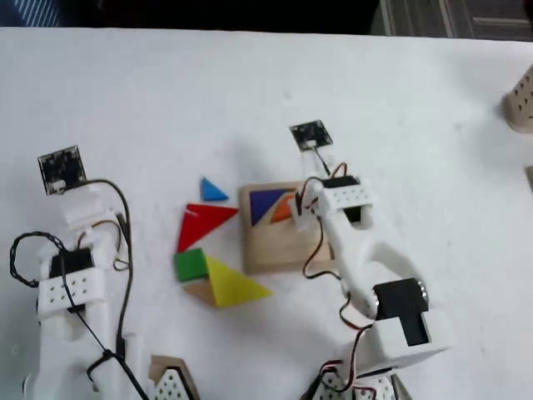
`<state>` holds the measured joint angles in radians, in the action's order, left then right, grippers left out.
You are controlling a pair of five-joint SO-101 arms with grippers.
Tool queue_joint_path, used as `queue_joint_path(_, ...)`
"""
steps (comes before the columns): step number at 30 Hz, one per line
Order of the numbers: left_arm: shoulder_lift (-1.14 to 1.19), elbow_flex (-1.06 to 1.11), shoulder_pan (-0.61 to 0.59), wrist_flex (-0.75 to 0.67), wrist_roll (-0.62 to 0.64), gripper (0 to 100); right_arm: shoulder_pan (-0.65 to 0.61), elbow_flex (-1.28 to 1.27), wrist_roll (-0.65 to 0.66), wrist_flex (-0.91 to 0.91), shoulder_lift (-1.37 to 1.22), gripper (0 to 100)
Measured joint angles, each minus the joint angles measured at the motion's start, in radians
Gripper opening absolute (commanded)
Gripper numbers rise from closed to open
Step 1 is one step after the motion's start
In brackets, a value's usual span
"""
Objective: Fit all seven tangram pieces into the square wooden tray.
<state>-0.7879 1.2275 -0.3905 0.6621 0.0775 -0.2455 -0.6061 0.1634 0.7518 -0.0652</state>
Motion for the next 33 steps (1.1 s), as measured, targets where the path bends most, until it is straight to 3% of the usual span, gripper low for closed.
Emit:
queue_joint_path(11, 0.0, 0.0, 0.0, 0.0, -0.002, 5, -0.038, 0.008, -0.014, 0.055, 0.0, 1.7)
queue_joint_path(23, 0.0, 0.0, 0.0, 0.0, -0.002, 5, -0.046, 0.005, -0.048, -0.092, -0.003, 1.7)
queue_joint_path(33, 0.0, 0.0, 0.0, 0.0, -0.002, 5, -0.055, 0.006, -0.049, -0.061, -0.003, 1.7)
